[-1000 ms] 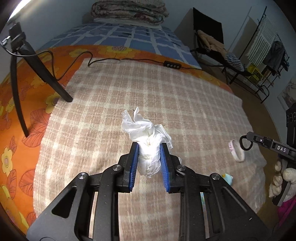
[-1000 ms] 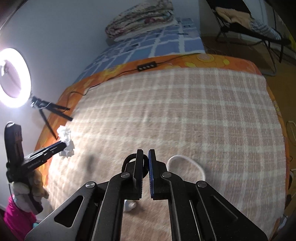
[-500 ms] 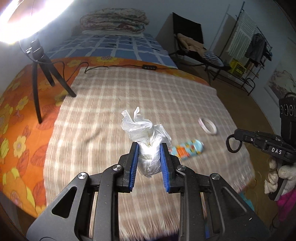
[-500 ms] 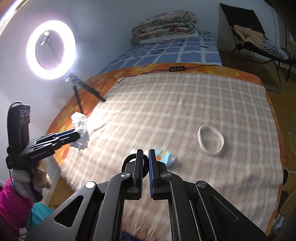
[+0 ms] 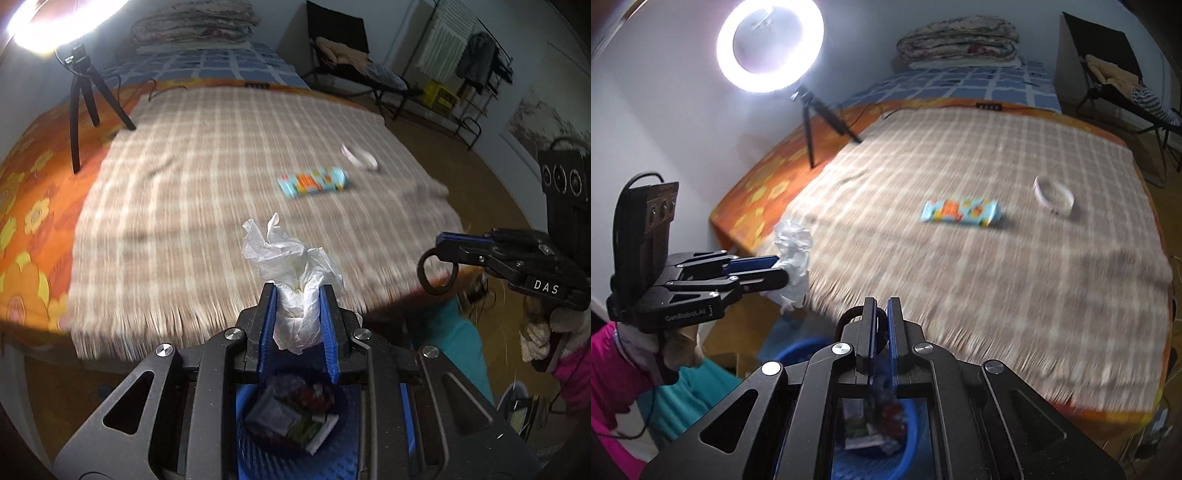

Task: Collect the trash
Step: 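Carry the band and tissue over the blue basket and open both grippers to drop them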

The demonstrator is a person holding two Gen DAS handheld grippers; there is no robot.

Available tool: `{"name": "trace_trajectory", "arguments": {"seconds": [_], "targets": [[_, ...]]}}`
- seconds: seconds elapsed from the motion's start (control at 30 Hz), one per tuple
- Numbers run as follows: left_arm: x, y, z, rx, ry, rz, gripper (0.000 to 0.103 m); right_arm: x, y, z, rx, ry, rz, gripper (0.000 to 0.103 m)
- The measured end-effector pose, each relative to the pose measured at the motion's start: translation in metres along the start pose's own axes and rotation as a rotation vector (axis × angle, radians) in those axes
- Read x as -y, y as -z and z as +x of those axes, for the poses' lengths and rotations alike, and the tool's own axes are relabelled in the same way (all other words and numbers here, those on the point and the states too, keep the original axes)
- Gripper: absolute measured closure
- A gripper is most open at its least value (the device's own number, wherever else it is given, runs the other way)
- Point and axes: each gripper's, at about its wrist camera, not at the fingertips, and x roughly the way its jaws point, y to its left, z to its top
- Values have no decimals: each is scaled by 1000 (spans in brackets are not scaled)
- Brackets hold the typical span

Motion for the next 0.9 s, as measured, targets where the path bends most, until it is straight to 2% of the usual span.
{"name": "trace_trajectory", "arguments": {"seconds": [0.33, 0.73, 0.9], "targets": [[17, 54, 6, -90, 40, 26, 80, -25, 58, 13, -78, -13, -9, 99], [26, 80, 18, -152, 62, 45, 80, -31, 94, 22, -129, -10, 20, 99], [32, 86, 22, -169, 62, 66, 72, -33, 102, 24, -139, -11, 31, 99]]}}
